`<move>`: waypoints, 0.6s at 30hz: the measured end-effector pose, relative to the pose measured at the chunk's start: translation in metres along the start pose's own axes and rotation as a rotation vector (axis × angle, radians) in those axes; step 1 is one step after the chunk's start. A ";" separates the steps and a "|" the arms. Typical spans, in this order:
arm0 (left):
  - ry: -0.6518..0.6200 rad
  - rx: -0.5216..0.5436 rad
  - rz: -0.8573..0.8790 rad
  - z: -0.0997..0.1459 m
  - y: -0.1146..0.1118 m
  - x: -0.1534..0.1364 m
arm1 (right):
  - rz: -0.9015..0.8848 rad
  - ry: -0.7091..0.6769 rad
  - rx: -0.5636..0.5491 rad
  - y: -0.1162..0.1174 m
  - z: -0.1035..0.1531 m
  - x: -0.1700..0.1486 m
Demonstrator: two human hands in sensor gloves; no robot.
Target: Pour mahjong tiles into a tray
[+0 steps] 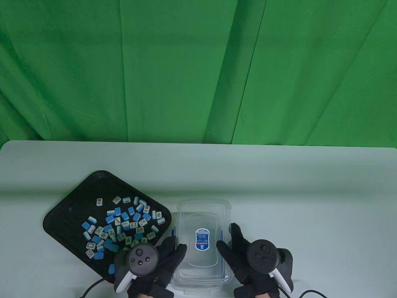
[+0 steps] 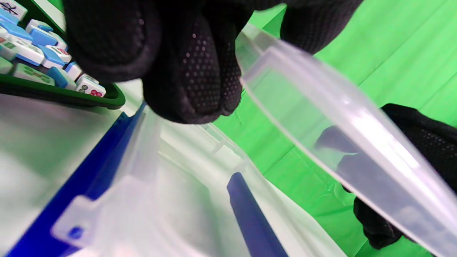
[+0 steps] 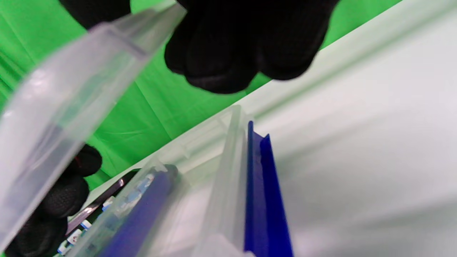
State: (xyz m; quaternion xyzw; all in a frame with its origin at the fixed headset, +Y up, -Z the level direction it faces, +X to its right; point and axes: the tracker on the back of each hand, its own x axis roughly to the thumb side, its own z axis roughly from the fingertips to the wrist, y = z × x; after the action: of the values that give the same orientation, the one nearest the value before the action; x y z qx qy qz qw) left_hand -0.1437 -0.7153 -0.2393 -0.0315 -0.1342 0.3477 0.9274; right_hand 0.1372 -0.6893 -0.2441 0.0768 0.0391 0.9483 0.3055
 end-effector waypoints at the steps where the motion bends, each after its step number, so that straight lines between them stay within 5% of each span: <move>1: 0.003 -0.003 -0.009 0.000 -0.001 -0.001 | 0.008 0.000 0.000 0.001 0.000 0.000; 18: 0.018 -0.030 -0.107 0.000 -0.008 -0.002 | 0.097 0.027 0.036 0.014 -0.003 -0.003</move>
State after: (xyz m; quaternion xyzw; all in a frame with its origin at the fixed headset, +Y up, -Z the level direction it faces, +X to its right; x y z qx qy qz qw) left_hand -0.1403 -0.7227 -0.2386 -0.0414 -0.1325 0.2952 0.9453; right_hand 0.1313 -0.7028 -0.2457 0.0714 0.0564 0.9621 0.2572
